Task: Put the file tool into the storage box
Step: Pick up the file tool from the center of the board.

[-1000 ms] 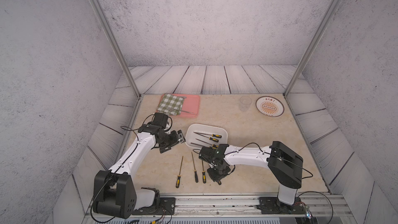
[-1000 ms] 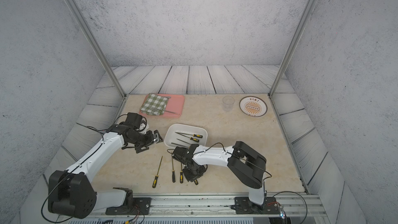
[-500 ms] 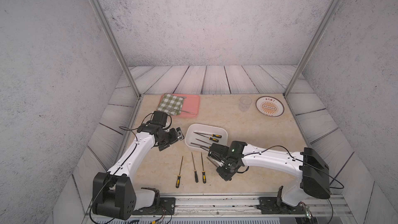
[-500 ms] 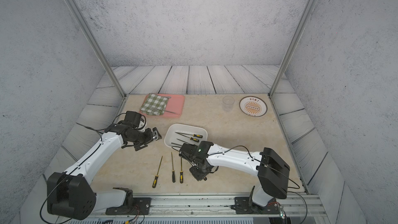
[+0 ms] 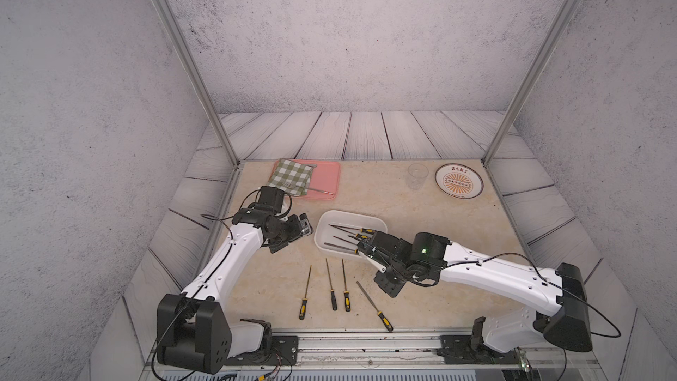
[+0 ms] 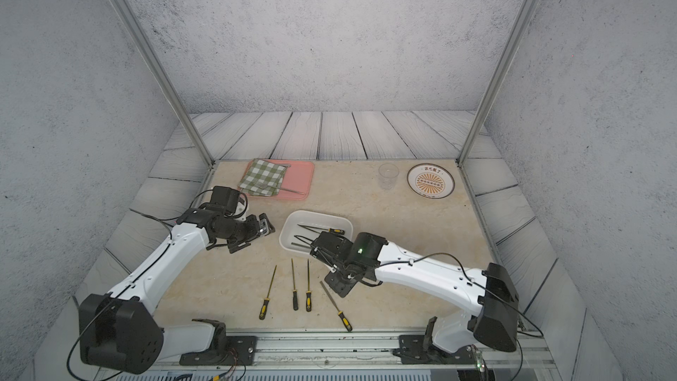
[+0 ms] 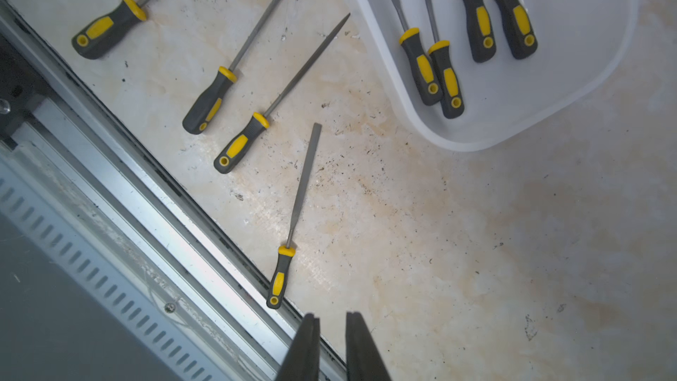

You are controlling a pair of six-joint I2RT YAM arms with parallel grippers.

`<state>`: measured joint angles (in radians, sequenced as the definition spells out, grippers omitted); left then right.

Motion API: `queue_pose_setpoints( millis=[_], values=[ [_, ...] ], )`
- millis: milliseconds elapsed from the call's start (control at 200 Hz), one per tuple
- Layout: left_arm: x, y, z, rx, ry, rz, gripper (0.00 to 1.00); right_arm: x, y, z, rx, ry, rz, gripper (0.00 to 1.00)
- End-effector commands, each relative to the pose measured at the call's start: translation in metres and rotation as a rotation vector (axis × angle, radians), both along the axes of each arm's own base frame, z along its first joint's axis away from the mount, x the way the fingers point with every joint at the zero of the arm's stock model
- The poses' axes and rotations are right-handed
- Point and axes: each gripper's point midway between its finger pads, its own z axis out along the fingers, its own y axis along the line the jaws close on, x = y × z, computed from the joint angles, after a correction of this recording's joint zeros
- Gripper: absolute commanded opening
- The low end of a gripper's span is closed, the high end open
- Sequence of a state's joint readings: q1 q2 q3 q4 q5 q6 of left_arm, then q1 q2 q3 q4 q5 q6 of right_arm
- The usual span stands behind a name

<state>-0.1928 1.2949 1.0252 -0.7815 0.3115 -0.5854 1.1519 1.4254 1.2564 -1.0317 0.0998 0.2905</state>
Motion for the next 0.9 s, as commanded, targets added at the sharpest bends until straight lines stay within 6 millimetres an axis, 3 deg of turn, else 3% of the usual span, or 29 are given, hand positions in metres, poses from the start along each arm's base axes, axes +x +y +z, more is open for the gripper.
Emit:
queue_pose_setpoints(
  millis=[0, 100, 200, 310, 505, 896],
  values=[
    [-0.001, 0.001, 0.005, 0.017, -0.007, -0.013, 0.98, 0.0, -0.005, -0.017, -0.052, 0.004, -0.014, 0.29],
    [-0.003, 0.002, 0.006, 0.025, -0.008, -0.018, 0.99, -0.006, -0.007, -0.038, -0.031, 0.052, -0.099, 0.43],
    [-0.005, 0.004, 0.005, 0.033, -0.008, -0.019, 0.98, -0.022, 0.0, -0.055, 0.054, 0.145, -0.169, 0.47],
    [-0.006, 0.003, 0.002, 0.028, 0.001, -0.021, 0.98, -0.037, 0.007, -0.075, 0.124, 0.223, -0.213, 0.49],
    [-0.001, -0.001, 0.001, 0.011, 0.012, -0.022, 0.98, -0.054, 0.009, -0.109, 0.06, 0.294, -0.212, 0.49],
    [-0.012, 0.002, -0.007, 0.019, 0.036, -0.019, 0.98, -0.058, -0.006, -0.135, -0.048, 0.278, -0.27, 0.49]
  ],
)
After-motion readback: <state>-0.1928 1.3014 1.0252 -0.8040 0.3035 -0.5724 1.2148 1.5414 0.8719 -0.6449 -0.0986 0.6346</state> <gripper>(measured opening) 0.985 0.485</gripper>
